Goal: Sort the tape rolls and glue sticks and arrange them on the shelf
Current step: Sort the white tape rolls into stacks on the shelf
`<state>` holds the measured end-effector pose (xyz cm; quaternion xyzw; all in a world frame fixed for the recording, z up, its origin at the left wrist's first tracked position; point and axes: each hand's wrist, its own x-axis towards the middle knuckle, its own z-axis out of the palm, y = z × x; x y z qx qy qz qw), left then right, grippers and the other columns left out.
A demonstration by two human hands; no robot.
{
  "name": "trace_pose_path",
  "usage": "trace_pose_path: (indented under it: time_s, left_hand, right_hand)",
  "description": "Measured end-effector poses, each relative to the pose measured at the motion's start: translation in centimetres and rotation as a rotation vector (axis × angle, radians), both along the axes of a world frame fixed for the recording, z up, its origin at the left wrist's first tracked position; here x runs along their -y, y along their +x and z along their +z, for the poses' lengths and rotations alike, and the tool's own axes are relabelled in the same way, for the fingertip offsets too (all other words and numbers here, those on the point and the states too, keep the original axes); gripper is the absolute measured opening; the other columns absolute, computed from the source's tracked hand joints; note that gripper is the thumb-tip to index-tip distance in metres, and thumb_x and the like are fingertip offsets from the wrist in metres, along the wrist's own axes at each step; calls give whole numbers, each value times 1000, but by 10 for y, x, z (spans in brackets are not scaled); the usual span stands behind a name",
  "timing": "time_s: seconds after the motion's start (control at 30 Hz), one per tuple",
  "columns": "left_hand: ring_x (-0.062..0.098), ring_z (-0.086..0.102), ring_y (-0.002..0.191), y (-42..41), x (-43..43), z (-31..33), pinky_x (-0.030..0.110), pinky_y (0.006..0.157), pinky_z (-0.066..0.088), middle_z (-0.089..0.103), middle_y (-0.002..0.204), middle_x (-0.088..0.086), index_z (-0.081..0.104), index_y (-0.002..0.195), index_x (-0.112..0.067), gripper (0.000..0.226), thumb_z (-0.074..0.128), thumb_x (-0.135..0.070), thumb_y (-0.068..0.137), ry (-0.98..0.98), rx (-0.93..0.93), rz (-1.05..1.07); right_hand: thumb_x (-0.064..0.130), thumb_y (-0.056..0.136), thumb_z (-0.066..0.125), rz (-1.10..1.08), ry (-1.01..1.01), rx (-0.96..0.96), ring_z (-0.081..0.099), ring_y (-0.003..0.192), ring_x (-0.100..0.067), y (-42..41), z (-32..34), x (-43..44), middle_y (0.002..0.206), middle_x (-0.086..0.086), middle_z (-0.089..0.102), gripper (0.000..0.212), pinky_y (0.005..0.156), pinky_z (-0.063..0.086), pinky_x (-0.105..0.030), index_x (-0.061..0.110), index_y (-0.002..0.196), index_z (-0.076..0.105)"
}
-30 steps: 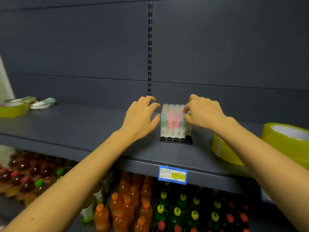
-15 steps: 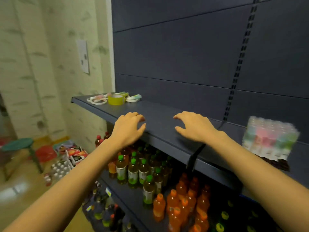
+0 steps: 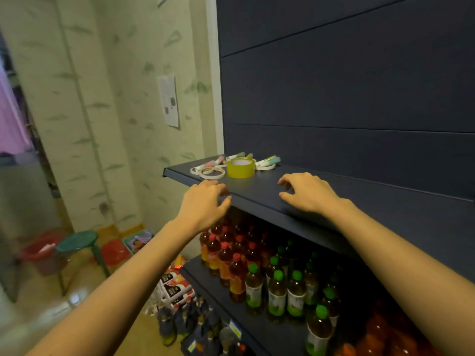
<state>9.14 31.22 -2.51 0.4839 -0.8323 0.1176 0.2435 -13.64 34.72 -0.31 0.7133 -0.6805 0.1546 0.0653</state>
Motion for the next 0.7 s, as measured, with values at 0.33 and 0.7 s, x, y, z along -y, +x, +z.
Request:
trace_pose_path:
  time_s: [0.33,0.7]
  left_hand:
    - [18,58,96,94,101,-15,31,77,45,66,107,-1,66,102,-18,28,46,-35,92,0,-40,25]
    - [22,59,96,93,243,-20,37,78,51,68,103,2,66,100,-15,27,45,-31,92,15,-186,31]
  right_hand:
    - [36,93,51,62,-3,11,54,111,-26,97,3,115,121,-4,59,34,80,44,-34,22,124,55]
    - [38,91,51,-6,23,-14,56,106,-28,121,15,256,118,-6,61,26,85,47,-39,27,113,62]
